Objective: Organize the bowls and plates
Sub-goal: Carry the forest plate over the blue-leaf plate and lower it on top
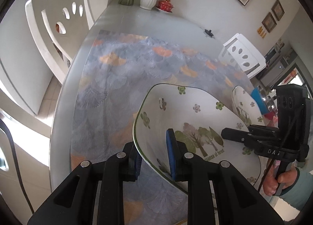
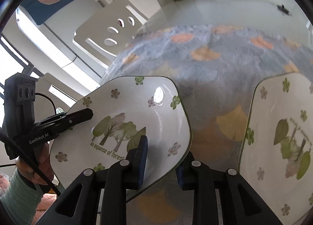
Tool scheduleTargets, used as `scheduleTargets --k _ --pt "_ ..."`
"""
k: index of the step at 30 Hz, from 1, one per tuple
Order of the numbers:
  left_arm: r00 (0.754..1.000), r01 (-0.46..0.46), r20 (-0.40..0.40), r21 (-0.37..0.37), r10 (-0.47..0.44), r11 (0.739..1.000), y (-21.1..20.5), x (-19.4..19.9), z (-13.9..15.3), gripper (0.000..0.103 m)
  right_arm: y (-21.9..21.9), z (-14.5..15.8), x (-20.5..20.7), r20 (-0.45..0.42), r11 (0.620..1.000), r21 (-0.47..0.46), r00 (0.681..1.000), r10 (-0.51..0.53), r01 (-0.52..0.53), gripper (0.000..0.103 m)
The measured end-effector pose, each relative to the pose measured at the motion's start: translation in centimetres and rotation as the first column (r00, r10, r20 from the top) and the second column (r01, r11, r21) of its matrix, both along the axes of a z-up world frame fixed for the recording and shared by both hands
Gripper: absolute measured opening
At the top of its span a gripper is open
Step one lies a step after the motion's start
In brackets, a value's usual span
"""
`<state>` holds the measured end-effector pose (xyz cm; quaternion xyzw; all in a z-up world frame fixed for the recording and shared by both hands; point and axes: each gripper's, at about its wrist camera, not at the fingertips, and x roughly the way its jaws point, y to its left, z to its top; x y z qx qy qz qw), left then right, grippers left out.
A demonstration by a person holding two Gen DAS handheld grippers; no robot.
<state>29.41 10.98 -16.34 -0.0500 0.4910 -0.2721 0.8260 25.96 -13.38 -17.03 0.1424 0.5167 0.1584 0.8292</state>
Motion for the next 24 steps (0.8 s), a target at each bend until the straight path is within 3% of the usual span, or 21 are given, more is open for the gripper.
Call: scheduleTargets --k 7,14,24 --pt "0.998 -0.015 0.068 -0.031 0.017 0.999 0.8 -2.2 2.1 0.019 0.4 2.3 -1.2 0.070 0.999 -0.019 0.997 0.036 -0.034 0.024" --pt "0.992 -0.060 0.110 -0.043 0.064 0.997 2.9 -7.2 4.9 0.019 2.2 5.6 -4.8 0.140 0.995 -0.034 0.986 0.093 -0.089 0.024" --pt "0.985 -0.156 0.079 0.004 0.155 0.988 6.1 -16.7 5.6 0.019 6.0 6.1 -13.0 0.115 0.983 0.015 0.977 0.180 -0.183 0.024"
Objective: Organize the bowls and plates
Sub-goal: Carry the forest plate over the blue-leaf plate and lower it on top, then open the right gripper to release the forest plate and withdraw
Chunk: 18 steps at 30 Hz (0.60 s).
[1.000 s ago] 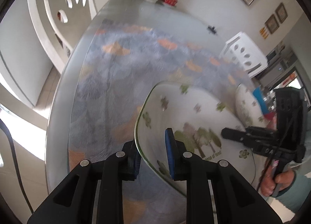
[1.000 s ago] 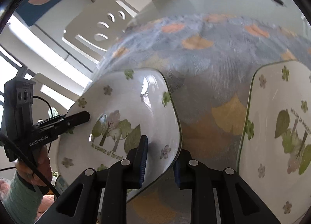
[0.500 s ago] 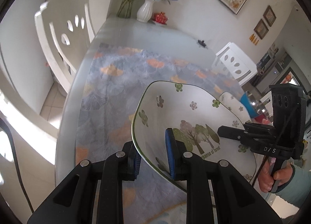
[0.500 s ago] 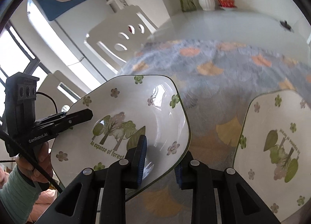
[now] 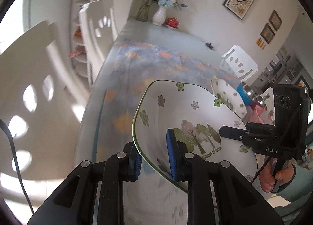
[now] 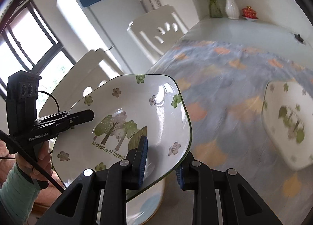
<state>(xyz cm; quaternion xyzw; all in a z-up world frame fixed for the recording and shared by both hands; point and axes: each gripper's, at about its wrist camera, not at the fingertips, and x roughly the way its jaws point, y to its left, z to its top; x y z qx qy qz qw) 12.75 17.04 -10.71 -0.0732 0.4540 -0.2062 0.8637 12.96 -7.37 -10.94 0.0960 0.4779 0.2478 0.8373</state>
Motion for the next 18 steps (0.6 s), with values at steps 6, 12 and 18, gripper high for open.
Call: scheduleTargets --k 6,12,18 --pt "0.997 -0.054 -0.047 -0.007 0.053 0.999 0.9 -4.0 -1.4 0.019 1.1 -1.6 -3.5 -0.049 0.999 -0.004 0.998 0.044 -0.045 0.024" --pt "0.992 -0.085 -0.093 -0.006 0.084 0.996 1.2 -5.9 -3.4 0.019 1.6 -3.6 -5.3 -0.099 0.999 -0.021 0.994 0.048 -0.050 0.024" --pt "0.987 -0.100 -0.125 0.003 0.099 0.995 1.2 -5.3 -5.0 0.019 2.0 -4.6 -5.1 -0.134 0.998 -0.058 0.991 0.011 -0.019 0.025"
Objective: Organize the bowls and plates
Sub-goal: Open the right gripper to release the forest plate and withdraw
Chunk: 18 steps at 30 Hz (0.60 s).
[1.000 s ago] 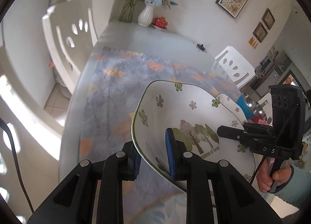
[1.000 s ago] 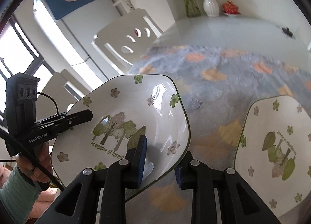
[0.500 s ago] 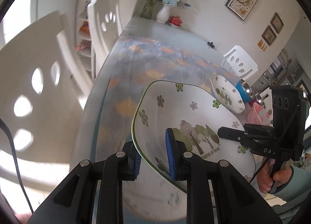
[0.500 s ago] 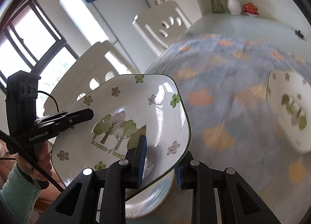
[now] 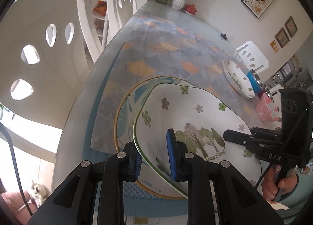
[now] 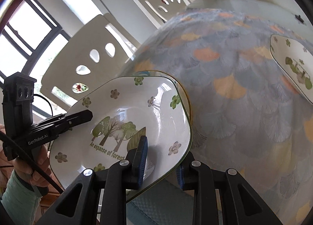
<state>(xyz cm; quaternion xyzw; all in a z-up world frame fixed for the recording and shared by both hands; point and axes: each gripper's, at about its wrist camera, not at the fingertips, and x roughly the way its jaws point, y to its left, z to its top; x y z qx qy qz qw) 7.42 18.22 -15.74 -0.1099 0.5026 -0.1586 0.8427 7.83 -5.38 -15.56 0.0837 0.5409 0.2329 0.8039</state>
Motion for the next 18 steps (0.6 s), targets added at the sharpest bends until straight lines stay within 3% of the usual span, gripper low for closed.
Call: scheduleTargets --k 8,12,15,18 --pt "0.998 -0.036 -0.050 0.082 0.040 0.996 0.5 1.2 -1.3 0.018 1.3 -0.6 -0.2 -0.031 0.999 -0.036 0.999 -0.022 0.021 0.026" --pt "0.995 -0.076 -0.059 0.029 0.077 0.997 1.6 1.3 -1.1 0.018 1.4 -0.7 -0.5 -0.038 0.999 -0.038 0.999 -0.034 0.033 0.026" --pt "0.995 -0.091 -0.042 0.062 0.093 0.994 1.7 1.5 -0.4 0.018 1.6 -0.8 -0.2 -0.061 0.998 -0.040 0.997 -0.045 0.042 0.026" --pt "0.996 -0.086 0.003 0.052 0.086 0.995 1.9 1.5 1.1 0.019 2.8 -0.9 -0.1 -0.060 0.993 -0.116 0.998 -0.013 0.006 0.026"
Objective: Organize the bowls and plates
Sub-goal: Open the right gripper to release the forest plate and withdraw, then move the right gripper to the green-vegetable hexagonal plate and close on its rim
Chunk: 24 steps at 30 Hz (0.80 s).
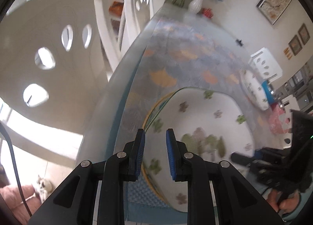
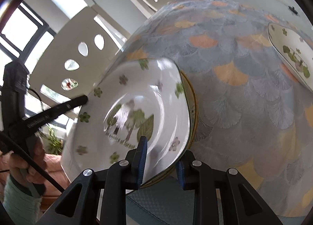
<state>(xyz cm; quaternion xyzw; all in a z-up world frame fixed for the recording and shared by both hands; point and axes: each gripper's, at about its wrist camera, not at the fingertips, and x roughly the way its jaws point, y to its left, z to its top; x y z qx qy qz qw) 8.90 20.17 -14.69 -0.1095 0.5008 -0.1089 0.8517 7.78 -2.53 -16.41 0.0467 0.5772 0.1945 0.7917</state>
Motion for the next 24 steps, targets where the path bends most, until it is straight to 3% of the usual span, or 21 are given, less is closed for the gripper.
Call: scheduleTargets --k 3,6,10,13,15,16,17,22,24 --pt "1.000 0.000 0.031 0.014 -0.001 1.000 0.0 0.4 1.7 0.019 0.7 0.1 0.1 -0.009 0.998 -0.056 0.999 0.039 -0.040 0.026" --pt "0.996 0.033 0.086 0.008 -0.034 0.999 -0.8 0.7 4.1 0.019 -0.7 0.9 -0.3 -0.033 1.000 -0.014 0.999 0.022 -0.023 0.025" --pt "0.984 0.086 0.157 0.015 -0.087 0.996 -2.6 1.7 7.1 0.021 -3.3 4.0 -0.6 0.045 0.999 -0.040 0.999 -0.026 0.028 0.025" --pt "0.966 0.137 0.223 0.000 -0.134 0.991 -4.6 2.7 9.5 0.021 -5.3 7.4 -0.7 0.155 0.993 -0.090 0.986 -0.062 0.077 0.026" --pt "0.950 0.183 0.258 0.003 -0.177 0.983 -6.2 3.3 10.7 0.021 -6.8 9.5 -0.6 0.211 0.978 -0.158 0.973 -0.099 0.134 0.041" --pt "0.938 0.216 0.276 0.019 -0.212 0.976 -7.5 3.6 11.4 0.021 -7.7 10.3 -0.6 0.233 0.969 -0.180 0.964 -0.127 0.171 0.055" --pt "0.926 0.243 0.290 0.036 -0.243 0.969 -8.7 3.8 12.0 0.021 -9.0 11.3 -0.8 0.257 0.954 -0.199 0.951 -0.169 0.223 0.063" --pt "0.885 0.346 0.313 0.054 -0.344 0.937 -13.9 4.7 13.5 0.021 -15.0 14.2 -1.1 0.310 0.893 -0.191 0.889 -0.338 0.407 0.064" --pt "0.876 0.368 0.312 0.061 -0.368 0.928 -16.0 5.0 14.1 0.030 -17.3 15.2 -1.6 0.365 0.848 -0.210 0.843 -0.394 0.487 0.065"
